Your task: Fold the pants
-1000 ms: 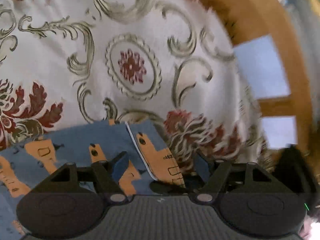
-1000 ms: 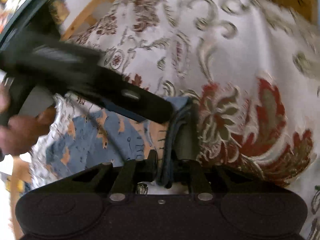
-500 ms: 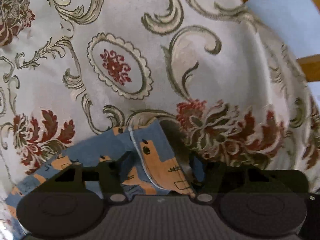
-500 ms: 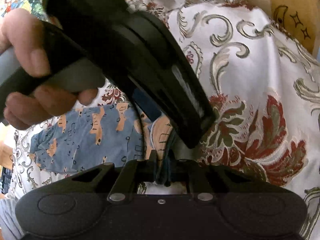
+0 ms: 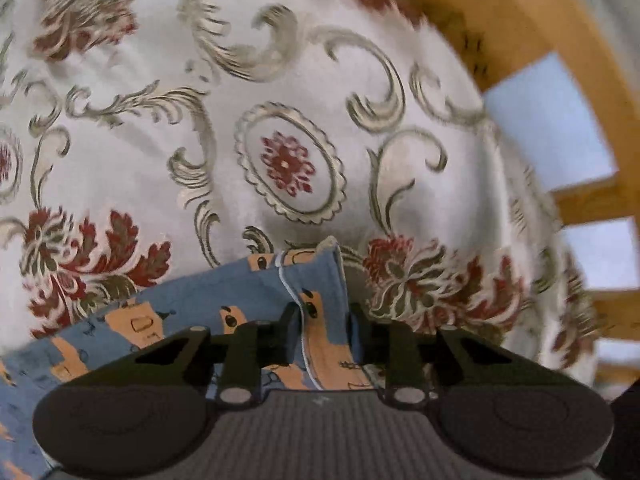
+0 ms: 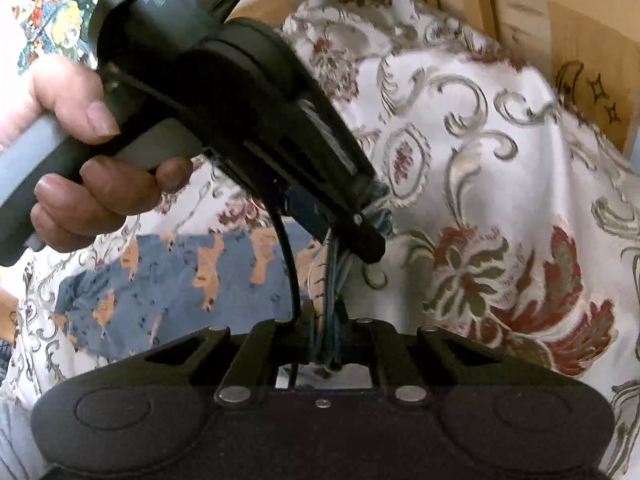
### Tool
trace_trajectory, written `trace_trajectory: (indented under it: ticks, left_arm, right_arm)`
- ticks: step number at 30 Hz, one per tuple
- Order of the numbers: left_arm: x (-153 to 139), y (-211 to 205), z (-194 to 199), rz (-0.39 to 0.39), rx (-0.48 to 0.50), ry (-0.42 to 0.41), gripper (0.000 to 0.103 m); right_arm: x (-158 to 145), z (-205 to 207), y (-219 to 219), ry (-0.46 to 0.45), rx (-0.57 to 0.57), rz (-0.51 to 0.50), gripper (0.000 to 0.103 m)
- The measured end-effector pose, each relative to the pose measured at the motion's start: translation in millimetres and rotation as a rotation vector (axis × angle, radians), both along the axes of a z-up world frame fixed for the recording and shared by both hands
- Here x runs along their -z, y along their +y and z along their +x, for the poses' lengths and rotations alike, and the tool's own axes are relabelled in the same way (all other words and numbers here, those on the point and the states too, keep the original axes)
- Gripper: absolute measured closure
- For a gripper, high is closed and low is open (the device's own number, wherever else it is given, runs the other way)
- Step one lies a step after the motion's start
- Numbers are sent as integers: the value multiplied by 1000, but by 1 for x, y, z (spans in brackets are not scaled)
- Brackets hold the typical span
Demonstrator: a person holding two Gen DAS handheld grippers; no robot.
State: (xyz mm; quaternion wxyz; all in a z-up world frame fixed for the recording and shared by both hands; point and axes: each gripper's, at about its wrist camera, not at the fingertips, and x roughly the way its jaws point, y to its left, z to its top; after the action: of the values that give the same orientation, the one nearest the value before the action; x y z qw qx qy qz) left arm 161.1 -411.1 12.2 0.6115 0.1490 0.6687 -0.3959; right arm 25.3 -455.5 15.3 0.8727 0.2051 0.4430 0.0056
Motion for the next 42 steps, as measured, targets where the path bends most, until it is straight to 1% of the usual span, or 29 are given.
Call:
trace_trajectory:
  ticks: [2,5,8,11,13,14,17,21,24,26,27,29,30,31,32,34,35,36,39,40,41,42]
  left_arm:
    - [-6,25,10,-77,-50,32,79]
    - [-15,63,26,-192,-118,75,82]
    - [-25,99,44,-306,-161,111,82]
    - [-28,137,52,-403,-187,136,82]
    - [-25,160,58,-455,-216,157,82]
    - [-19,171,66,-475,-227,167,82]
    - [-3,204,76,-533,-263,187,82]
    - [26,247,88,-558,-314,206,82]
    - [53,272,94,-556,-353,196,77]
    - [74,288,97,-553,-379,192,63]
    - [83,294,98,-556,-391,195,60]
    - [99,306,98,-560,-419,196,45]
    - [107,311,97,-569,-437,195,42]
    - [114,315,96,-585,-453,199,38]
    - [120,317,94,-602,-465,203,38]
    - [127,320,92,-632,-480,203,37]
    - [128,318,92,-631,-472,202,38]
    - [127,317,93,-620,-461,198,39]
    - [122,316,94,-590,-449,173,43]
    - [121,315,94,-576,-450,165,49]
    - [122,314,93,-563,-454,157,56]
    - [122,315,93,-551,-462,150,59]
  right_arm:
    - [-6,0,8,-27,18,-8,95]
    - [-13,3,29,-58,13,-38,95]
    - [-22,5,62,-102,-21,-117,95]
    - [-31,7,93,-142,-56,-191,95]
    - [-32,10,118,-163,-80,-239,94]
    - [-33,12,129,-171,-93,-263,94]
    - [-28,18,163,-184,-130,-326,94]
    - [-8,32,208,-166,-187,-401,94]
    - [16,45,237,-139,-229,-450,93]
    - [32,51,253,-117,-251,-474,93]
    - [40,53,261,-110,-265,-491,93]
    - [55,56,273,-99,-284,-528,93]
    - [59,55,277,-97,-291,-538,90]
    - [63,54,280,-102,-298,-555,86]
    - [66,53,282,-108,-304,-569,83]
    - [69,49,285,-122,-306,-600,67]
    - [70,46,286,-128,-304,-612,65]
    - [71,44,286,-128,-300,-619,63]
    - [73,42,282,-121,-275,-593,63]
    - [72,42,282,-122,-271,-588,63]
    - [72,43,282,-124,-270,-584,63]
    - [72,43,283,-130,-269,-582,63]
